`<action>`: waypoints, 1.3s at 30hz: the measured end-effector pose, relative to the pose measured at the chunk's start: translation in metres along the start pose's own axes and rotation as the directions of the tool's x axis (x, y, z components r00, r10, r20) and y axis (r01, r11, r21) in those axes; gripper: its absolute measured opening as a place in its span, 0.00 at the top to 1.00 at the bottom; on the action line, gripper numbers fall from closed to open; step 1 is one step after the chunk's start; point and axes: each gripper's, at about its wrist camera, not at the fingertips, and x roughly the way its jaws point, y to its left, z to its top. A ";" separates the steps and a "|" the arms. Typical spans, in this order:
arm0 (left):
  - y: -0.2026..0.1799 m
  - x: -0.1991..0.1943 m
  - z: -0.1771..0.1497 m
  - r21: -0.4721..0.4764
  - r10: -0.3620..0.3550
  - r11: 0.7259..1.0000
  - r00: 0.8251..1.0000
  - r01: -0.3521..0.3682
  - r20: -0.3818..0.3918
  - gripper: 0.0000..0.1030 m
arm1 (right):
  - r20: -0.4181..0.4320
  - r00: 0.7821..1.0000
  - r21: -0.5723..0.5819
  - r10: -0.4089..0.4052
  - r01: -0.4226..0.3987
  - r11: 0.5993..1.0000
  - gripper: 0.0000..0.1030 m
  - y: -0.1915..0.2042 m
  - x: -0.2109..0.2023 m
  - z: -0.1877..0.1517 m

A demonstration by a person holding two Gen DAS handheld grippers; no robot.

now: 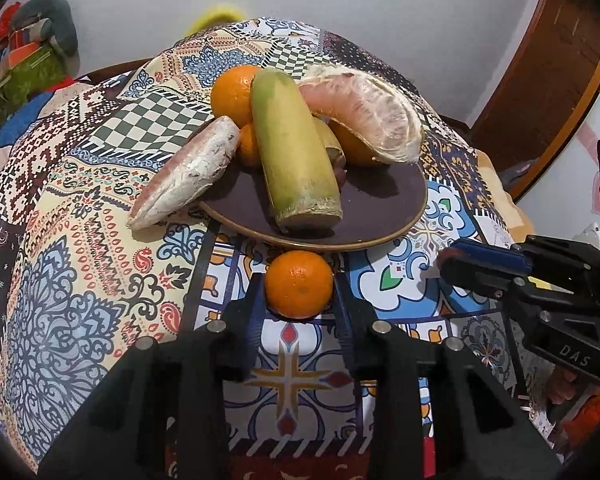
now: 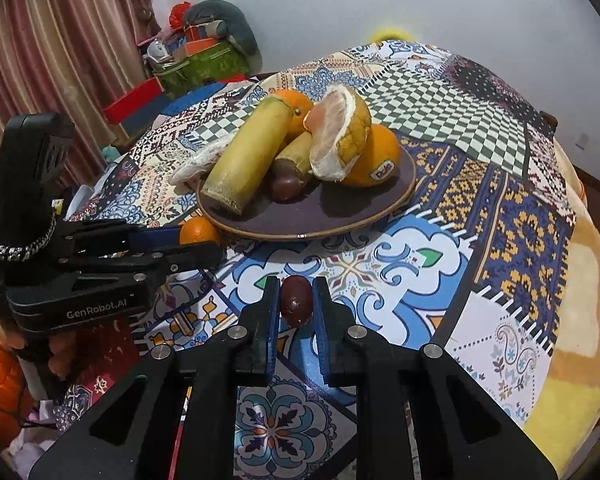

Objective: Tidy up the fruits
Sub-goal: 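Grasp a small tangerine with the left gripper while the right gripper grasps the second date, then lower the tangerine and date onto the plate and open both grippers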

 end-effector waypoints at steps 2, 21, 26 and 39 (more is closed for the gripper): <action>0.001 -0.006 -0.001 0.001 0.008 1.000 1.000 -0.008 0.010 0.68 | 0.011 1.000 -0.006 -0.001 0.001 1.000 0.86 0.001 -0.002 0.004; -0.034 -0.030 0.042 0.076 -0.036 0.997 0.991 0.026 0.127 0.68 | 0.069 0.997 -0.022 -0.037 0.038 0.999 0.86 -0.008 0.000 0.033; -0.039 -0.020 0.047 0.094 -0.042 0.995 0.993 0.031 0.114 0.68 | 0.048 0.998 -0.026 -0.041 0.042 0.999 0.86 -0.013 0.011 0.035; -0.037 -0.001 0.054 0.087 -0.047 0.995 0.996 0.040 0.075 0.68 | 0.016 0.999 0.005 -0.028 0.028 1.000 0.84 -0.024 0.020 0.038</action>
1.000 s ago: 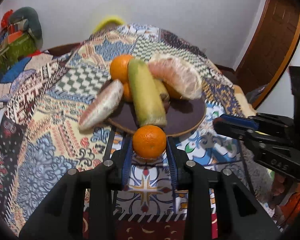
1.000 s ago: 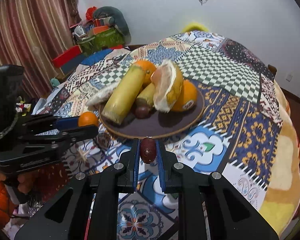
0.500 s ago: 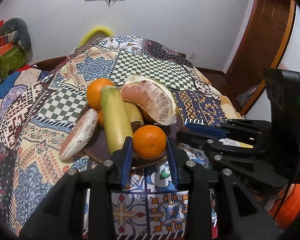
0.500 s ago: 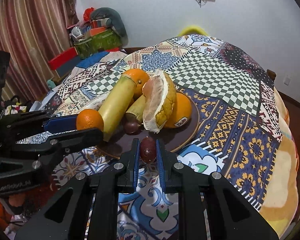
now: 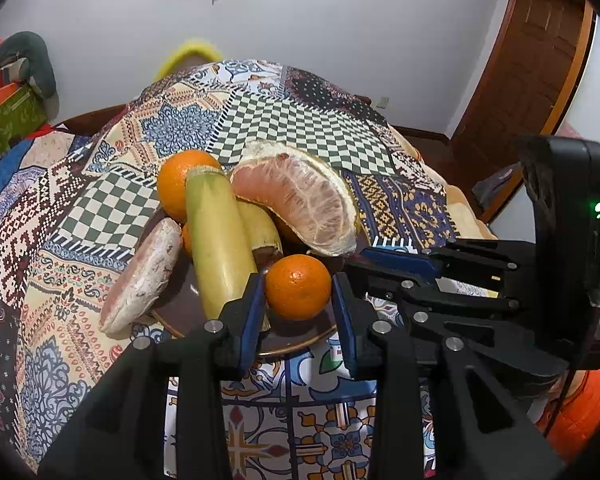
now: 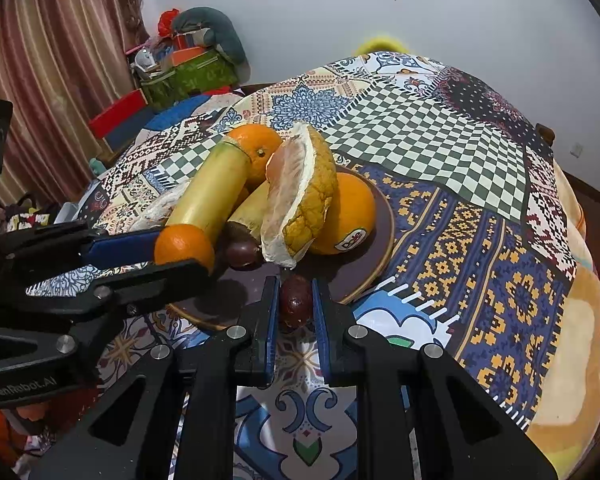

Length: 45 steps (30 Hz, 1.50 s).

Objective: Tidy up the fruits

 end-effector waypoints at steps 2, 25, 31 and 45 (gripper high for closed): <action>-0.001 -0.001 -0.001 -0.003 -0.002 1.000 1.000 0.002 -0.001 0.68 | 0.001 1.000 0.002 0.005 -0.005 1.000 0.82 0.000 -0.001 0.000; -0.027 -0.121 0.004 -0.010 0.072 0.997 0.969 -0.072 0.235 0.65 | 0.229 0.972 -0.021 -0.054 0.061 0.998 0.77 0.027 -0.117 0.012; -0.045 -0.194 0.001 -0.008 0.124 0.991 0.910 -0.132 0.396 0.65 | 0.363 0.930 -0.055 -0.060 0.086 0.995 0.77 0.054 -0.177 0.011; -0.083 -0.296 -0.031 0.008 0.151 0.981 0.789 -0.194 0.595 0.33 | 0.593 0.803 -0.030 -0.065 0.103 0.994 0.47 0.092 -0.267 -0.012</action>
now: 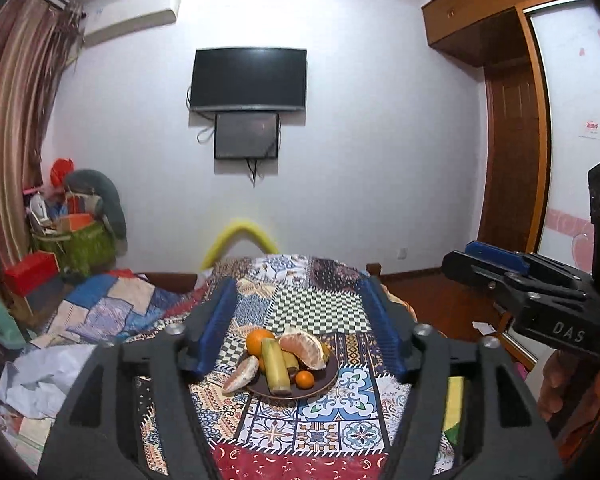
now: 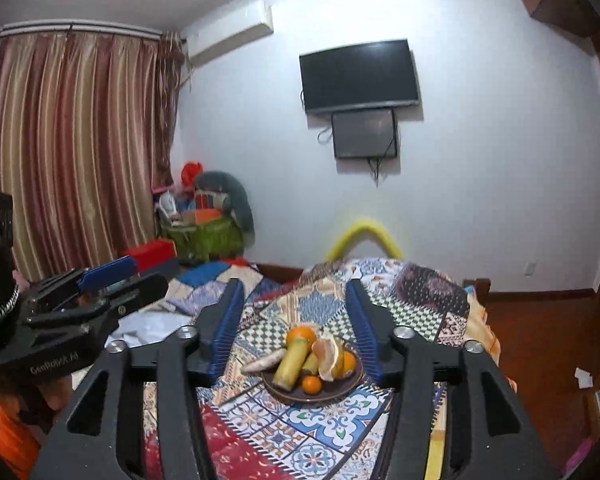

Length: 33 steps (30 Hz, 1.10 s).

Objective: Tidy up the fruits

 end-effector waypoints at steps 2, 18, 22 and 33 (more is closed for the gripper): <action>-0.001 -0.007 0.001 0.005 0.005 1.000 1.000 -0.005 0.009 0.28 | 0.016 1.000 0.003 -0.008 0.008 1.000 0.41 0.002 -0.005 0.001; 0.000 -0.032 0.001 -0.008 0.017 1.000 0.999 -0.017 0.045 0.07 | 0.085 0.991 0.004 -0.101 0.101 0.995 0.00 0.011 -0.027 -0.006; -0.004 -0.033 0.001 -0.013 0.020 1.000 0.998 -0.020 0.051 0.06 | 0.083 0.992 0.007 -0.099 0.099 0.995 0.00 0.010 -0.029 -0.008; -0.005 -0.035 0.001 -0.021 0.019 1.000 0.998 -0.018 0.058 0.03 | 0.085 0.991 0.010 -0.108 0.108 0.994 0.00 0.009 -0.035 -0.011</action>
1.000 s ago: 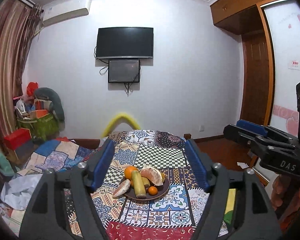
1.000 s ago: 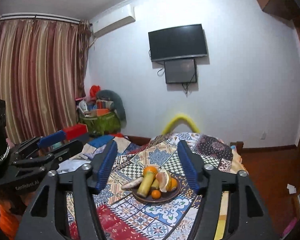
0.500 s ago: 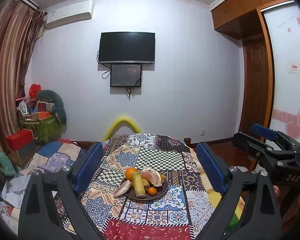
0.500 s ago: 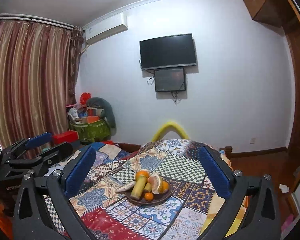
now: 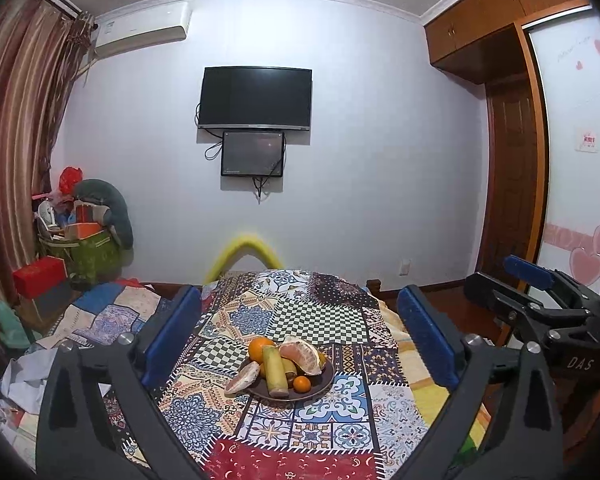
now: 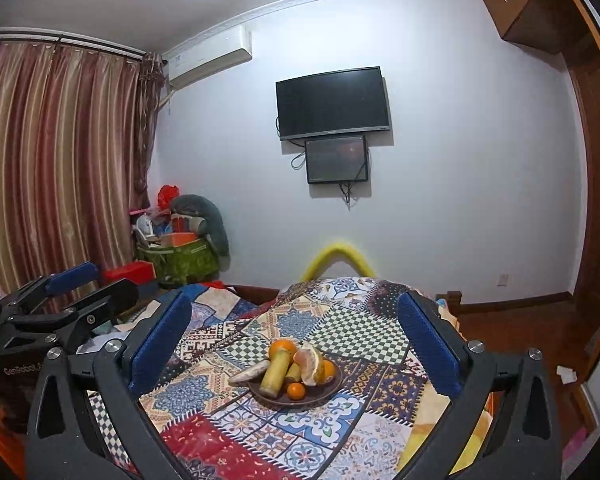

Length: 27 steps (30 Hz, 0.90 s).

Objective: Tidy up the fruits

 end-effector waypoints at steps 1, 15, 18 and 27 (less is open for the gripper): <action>0.000 0.000 0.000 -0.001 0.000 1.000 1.000 0.000 0.002 0.03 | 0.001 1.000 0.001 0.000 0.000 1.000 0.00 0.000 -0.001 0.000; -0.004 -0.001 0.000 0.001 0.004 1.000 1.000 -0.004 0.016 0.01 | 0.011 1.000 0.000 -0.003 0.003 1.000 0.00 0.001 -0.005 0.002; -0.004 -0.001 0.001 -0.001 -0.003 1.000 1.000 0.003 0.013 0.01 | 0.011 1.000 -0.001 -0.005 0.005 1.000 0.00 0.001 -0.006 0.003; -0.004 0.001 0.003 0.003 -0.031 1.000 1.000 0.031 -0.002 0.01 | 0.010 1.000 0.008 -0.013 0.013 1.000 0.00 -0.001 -0.006 0.004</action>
